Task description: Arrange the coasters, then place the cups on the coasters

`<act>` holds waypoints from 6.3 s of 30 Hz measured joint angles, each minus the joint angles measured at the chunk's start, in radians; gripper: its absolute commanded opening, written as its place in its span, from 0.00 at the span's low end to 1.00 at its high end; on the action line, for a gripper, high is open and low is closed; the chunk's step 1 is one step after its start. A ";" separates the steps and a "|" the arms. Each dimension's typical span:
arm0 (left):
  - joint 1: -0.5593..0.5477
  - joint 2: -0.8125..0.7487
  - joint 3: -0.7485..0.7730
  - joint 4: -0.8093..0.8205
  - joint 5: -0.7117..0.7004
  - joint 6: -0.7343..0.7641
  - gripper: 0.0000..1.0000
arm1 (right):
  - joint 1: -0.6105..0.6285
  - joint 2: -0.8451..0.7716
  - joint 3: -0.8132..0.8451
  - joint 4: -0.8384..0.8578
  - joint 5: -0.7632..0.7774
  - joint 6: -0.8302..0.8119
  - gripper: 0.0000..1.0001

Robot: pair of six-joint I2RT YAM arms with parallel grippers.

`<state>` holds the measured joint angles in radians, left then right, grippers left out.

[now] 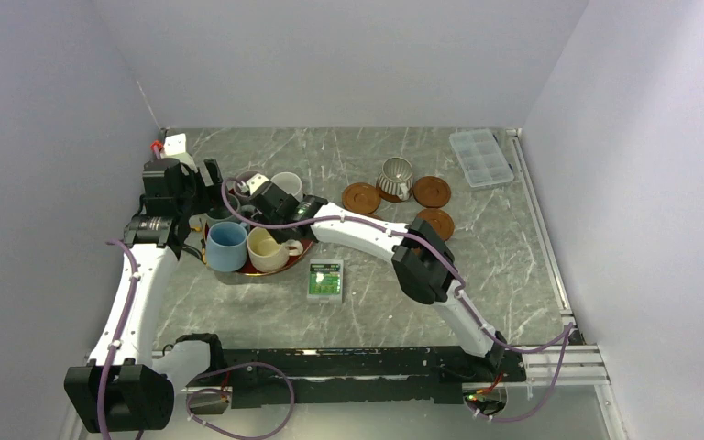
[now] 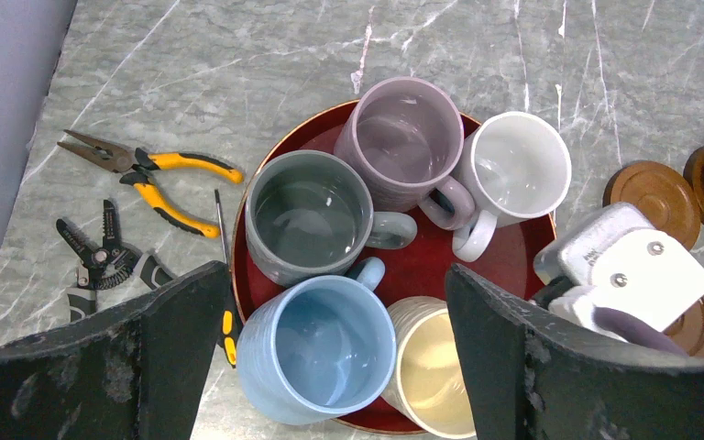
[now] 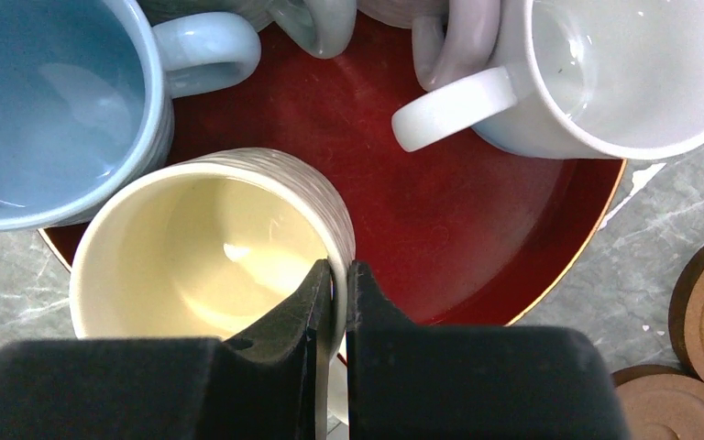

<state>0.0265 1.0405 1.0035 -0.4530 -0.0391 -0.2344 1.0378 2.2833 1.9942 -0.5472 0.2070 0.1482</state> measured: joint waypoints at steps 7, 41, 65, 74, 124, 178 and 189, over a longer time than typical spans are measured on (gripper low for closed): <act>0.000 0.000 0.000 0.000 0.000 0.000 0.94 | 0.000 -0.084 -0.139 0.107 0.003 0.022 0.00; -0.002 -0.011 0.000 0.000 0.010 0.000 0.94 | -0.318 -0.452 -0.375 0.061 0.042 -0.022 0.00; -0.010 -0.011 0.000 0.000 0.016 0.000 0.94 | -0.476 -0.253 -0.242 -0.014 0.017 -0.078 0.00; -0.012 -0.011 0.000 0.000 0.016 0.000 0.94 | -0.497 -0.232 -0.219 -0.020 0.016 -0.078 0.00; -0.015 -0.008 0.000 -0.001 0.016 0.001 0.94 | -0.539 -0.166 -0.209 0.003 0.000 -0.076 0.00; -0.015 0.007 0.000 -0.001 0.036 0.000 0.94 | -0.546 -0.333 -0.212 0.021 -0.030 -0.054 0.50; -0.016 -0.006 -0.030 -0.061 -0.126 -0.092 0.94 | -0.555 -0.597 -0.500 0.075 -0.035 -0.014 0.55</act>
<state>0.0101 1.0344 0.9733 -0.5140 -0.1646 -0.3264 0.4824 1.6867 1.4940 -0.4721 0.1715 0.1345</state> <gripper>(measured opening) 0.935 0.544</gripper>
